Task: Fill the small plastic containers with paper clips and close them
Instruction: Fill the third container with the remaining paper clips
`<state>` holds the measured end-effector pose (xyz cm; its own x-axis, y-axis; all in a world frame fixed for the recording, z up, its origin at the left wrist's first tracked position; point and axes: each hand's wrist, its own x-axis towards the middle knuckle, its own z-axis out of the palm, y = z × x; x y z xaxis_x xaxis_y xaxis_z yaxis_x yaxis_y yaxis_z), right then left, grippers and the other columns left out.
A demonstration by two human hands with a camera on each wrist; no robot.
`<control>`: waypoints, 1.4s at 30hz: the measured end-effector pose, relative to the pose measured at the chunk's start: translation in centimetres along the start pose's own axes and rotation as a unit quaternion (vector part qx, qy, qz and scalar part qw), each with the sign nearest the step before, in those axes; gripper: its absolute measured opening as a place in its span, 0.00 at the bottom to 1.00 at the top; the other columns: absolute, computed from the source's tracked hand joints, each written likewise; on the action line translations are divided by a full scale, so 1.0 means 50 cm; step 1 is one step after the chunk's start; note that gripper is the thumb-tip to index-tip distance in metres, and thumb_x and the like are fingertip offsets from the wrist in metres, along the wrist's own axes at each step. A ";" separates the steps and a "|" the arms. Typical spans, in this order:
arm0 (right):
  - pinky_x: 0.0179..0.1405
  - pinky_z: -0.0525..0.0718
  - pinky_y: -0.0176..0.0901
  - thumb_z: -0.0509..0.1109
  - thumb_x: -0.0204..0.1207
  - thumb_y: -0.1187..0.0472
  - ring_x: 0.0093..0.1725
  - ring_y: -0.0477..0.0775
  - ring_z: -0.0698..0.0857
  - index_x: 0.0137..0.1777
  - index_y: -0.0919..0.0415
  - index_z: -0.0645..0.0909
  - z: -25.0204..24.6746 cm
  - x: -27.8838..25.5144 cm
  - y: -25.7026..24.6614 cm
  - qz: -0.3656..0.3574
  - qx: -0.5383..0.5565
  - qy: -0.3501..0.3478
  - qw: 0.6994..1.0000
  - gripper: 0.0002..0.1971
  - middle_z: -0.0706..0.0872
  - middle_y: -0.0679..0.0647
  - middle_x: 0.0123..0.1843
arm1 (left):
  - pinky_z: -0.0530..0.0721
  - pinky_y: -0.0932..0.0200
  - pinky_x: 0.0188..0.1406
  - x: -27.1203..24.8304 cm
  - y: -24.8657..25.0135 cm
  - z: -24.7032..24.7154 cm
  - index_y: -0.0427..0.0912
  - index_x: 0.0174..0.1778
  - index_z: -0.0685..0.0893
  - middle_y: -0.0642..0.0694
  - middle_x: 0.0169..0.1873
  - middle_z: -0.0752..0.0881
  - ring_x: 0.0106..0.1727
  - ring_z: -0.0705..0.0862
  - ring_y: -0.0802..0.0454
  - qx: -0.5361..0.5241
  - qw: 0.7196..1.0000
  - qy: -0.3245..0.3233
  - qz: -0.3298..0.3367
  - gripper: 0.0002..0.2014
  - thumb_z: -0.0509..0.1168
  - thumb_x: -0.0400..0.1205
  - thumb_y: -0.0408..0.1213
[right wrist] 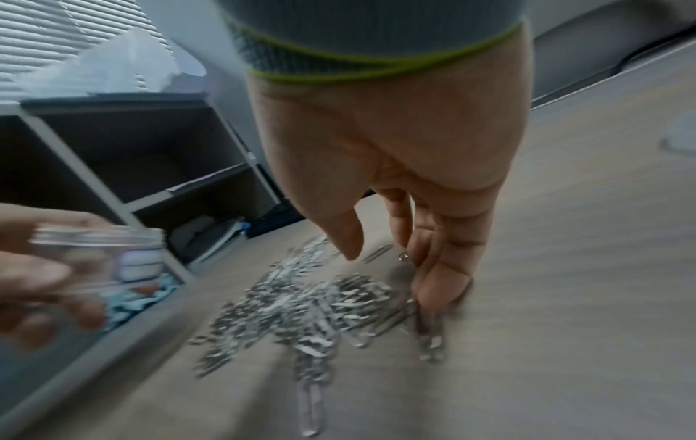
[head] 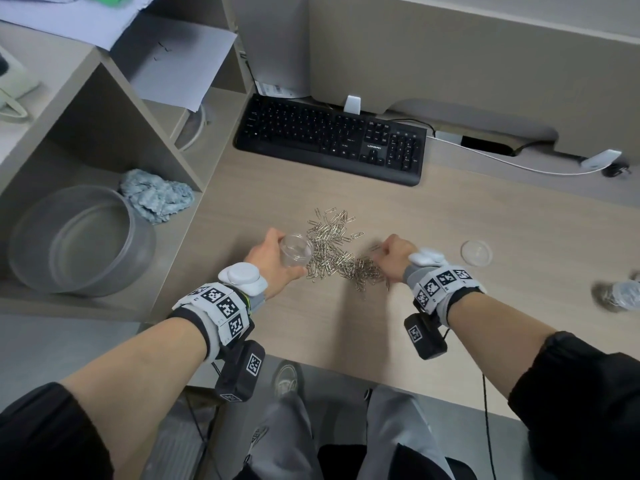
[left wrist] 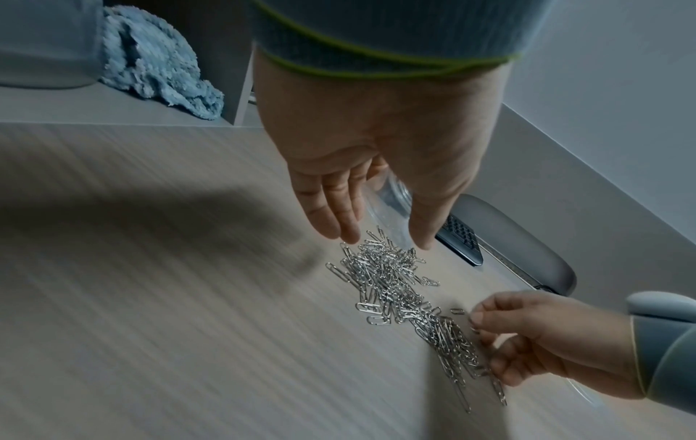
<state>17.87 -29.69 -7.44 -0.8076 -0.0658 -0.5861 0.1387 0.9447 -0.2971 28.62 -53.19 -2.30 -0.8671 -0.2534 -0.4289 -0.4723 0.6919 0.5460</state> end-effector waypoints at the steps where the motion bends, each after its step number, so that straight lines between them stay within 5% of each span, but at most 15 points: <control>1: 0.47 0.89 0.54 0.64 0.76 0.45 0.43 0.60 0.87 0.56 0.57 0.76 0.009 -0.008 -0.011 -0.026 0.002 -0.018 1.000 0.17 0.87 0.57 0.49 | 0.78 0.55 0.50 0.000 0.002 0.002 0.43 0.67 0.69 0.49 0.52 0.80 0.54 0.82 0.41 0.000 1.000 0.000 -0.001 0.33 0.79 0.72 0.48; 5: 0.46 0.89 0.55 0.67 0.74 0.47 0.42 0.60 0.88 0.50 0.56 0.78 -0.004 -0.018 -0.011 -0.025 0.033 0.001 0.999 0.13 0.88 0.56 0.45 | 0.79 0.54 0.51 0.002 0.012 0.005 0.44 0.67 0.69 0.49 0.53 0.81 0.54 0.82 0.41 -0.008 1.000 0.001 0.000 0.34 0.79 0.71 0.48; 11: 0.29 0.90 0.45 0.68 0.80 0.59 0.24 0.52 0.87 0.35 0.55 0.74 -0.026 -0.012 0.033 0.032 0.062 -0.099 0.993 0.12 0.85 0.57 0.36 | 0.78 0.54 0.51 0.002 0.012 -0.002 0.42 0.67 0.69 0.49 0.52 0.80 0.54 0.82 0.42 -0.005 1.000 0.005 0.006 0.35 0.80 0.71 0.50; 16: 0.46 0.92 0.57 0.69 0.79 0.55 0.35 0.58 0.92 0.42 0.58 0.77 0.012 -0.012 -0.025 0.002 0.134 -0.122 0.983 0.08 0.91 0.59 0.41 | 0.77 0.55 0.49 0.002 0.000 -0.004 0.42 0.67 0.69 0.50 0.52 0.79 0.51 0.80 0.44 -0.004 1.000 0.004 -0.005 0.35 0.79 0.71 0.49; 21: 0.36 0.91 0.51 0.70 0.78 0.55 0.29 0.55 0.88 0.46 0.58 0.75 0.016 -0.014 -0.046 -0.038 0.142 -0.071 0.987 0.08 0.86 0.48 0.36 | 0.77 0.55 0.50 0.004 -0.003 -0.001 0.43 0.67 0.69 0.50 0.51 0.79 0.50 0.79 0.45 -0.009 1.000 0.007 -0.007 0.34 0.79 0.71 0.48; 25: 0.47 0.87 0.57 0.73 0.67 0.41 0.45 0.62 0.85 0.61 0.56 0.71 -0.003 -0.004 -0.005 -0.055 -0.088 -0.017 0.994 0.29 0.78 0.57 0.58 | 0.79 0.53 0.52 0.005 -0.003 -0.004 0.44 0.67 0.69 0.49 0.52 0.79 0.50 0.80 0.44 -0.017 1.000 0.005 -0.008 0.34 0.79 0.72 0.48; 30: 0.49 0.88 0.59 0.79 0.59 0.39 0.52 0.66 0.84 0.75 0.47 0.53 0.009 -0.034 0.004 -0.183 -0.261 -0.042 0.947 0.49 0.57 0.56 0.74 | 0.79 0.54 0.51 0.006 -0.006 -0.005 0.44 0.66 0.69 0.50 0.51 0.79 0.50 0.80 0.44 -0.022 1.000 0.000 -0.013 0.33 0.79 0.72 0.49; 32: 0.51 0.87 0.56 0.80 0.59 0.42 0.56 0.67 0.83 0.77 0.42 0.49 0.026 -0.041 -0.007 -0.224 -0.276 -0.054 0.933 0.52 0.52 0.56 0.79 | 0.79 0.54 0.51 0.005 -0.009 -0.005 0.44 0.67 0.69 0.51 0.51 0.79 0.51 0.81 0.45 -0.023 1.000 0.001 -0.012 0.33 0.79 0.72 0.48; 36: 0.56 0.87 0.59 0.81 0.63 0.40 0.58 0.69 0.85 0.81 0.50 0.45 0.039 -0.008 -0.043 -0.232 -0.257 -0.018 0.938 0.56 0.48 0.55 0.81 | 0.81 0.52 0.53 0.007 -0.015 -0.010 0.44 0.69 0.69 0.49 0.55 0.81 0.54 0.82 0.43 -0.018 1.000 0.006 -0.020 0.34 0.79 0.72 0.49; 42: 0.57 0.87 0.63 0.80 0.65 0.42 0.58 0.69 0.86 0.80 0.40 0.47 0.035 0.051 -0.097 -0.249 -0.241 -0.035 0.937 0.52 0.48 0.53 0.83 | 0.81 0.52 0.55 0.016 -0.019 -0.014 0.43 0.69 0.69 0.46 0.58 0.83 0.55 0.82 0.43 -0.036 0.998 0.022 -0.053 0.35 0.79 0.72 0.49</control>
<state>16.16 -35.01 -8.79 -0.6615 -0.5425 -0.5177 -0.5348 0.8253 -0.1814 28.29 -54.52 -2.67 -0.8174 -0.3519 -0.4561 -0.5698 0.6101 0.5505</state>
